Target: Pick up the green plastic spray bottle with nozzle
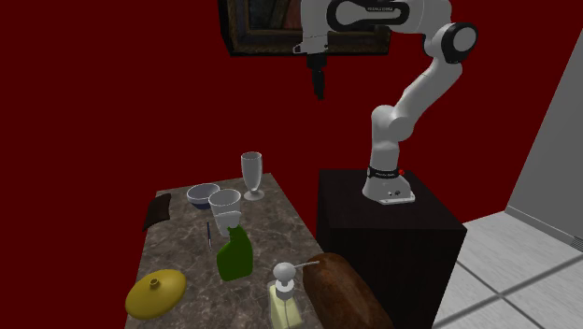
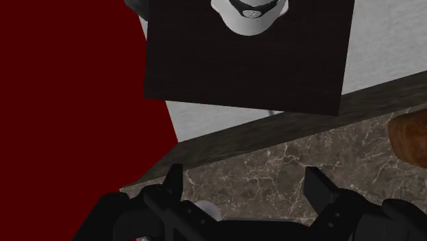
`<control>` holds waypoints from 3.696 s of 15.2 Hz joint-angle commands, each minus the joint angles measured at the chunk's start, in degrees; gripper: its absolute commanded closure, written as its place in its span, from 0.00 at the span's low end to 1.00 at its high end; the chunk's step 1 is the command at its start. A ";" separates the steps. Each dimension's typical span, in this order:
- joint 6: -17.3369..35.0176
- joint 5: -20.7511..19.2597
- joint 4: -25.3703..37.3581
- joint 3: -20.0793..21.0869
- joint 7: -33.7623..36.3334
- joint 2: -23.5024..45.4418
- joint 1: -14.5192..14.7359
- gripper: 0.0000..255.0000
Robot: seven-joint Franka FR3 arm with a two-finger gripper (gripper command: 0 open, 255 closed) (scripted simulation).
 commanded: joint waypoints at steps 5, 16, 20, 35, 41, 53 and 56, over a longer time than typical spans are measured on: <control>5.38 2.67 -1.03 3.20 3.21 3.97 1.73 0.00; 19.52 7.07 1.72 11.79 11.42 19.33 5.81 0.00; 23.91 7.16 4.76 14.71 14.51 26.16 6.97 0.00; 33.13 -1.19 25.78 21.77 27.63 55.57 13.23 0.00; 32.59 -6.01 39.18 21.78 31.75 68.47 18.17 0.00; 36.25 -8.44 42.73 20.86 33.29 75.73 20.52 0.00; 36.27 -8.41 42.59 20.89 33.33 75.60 20.52 1.00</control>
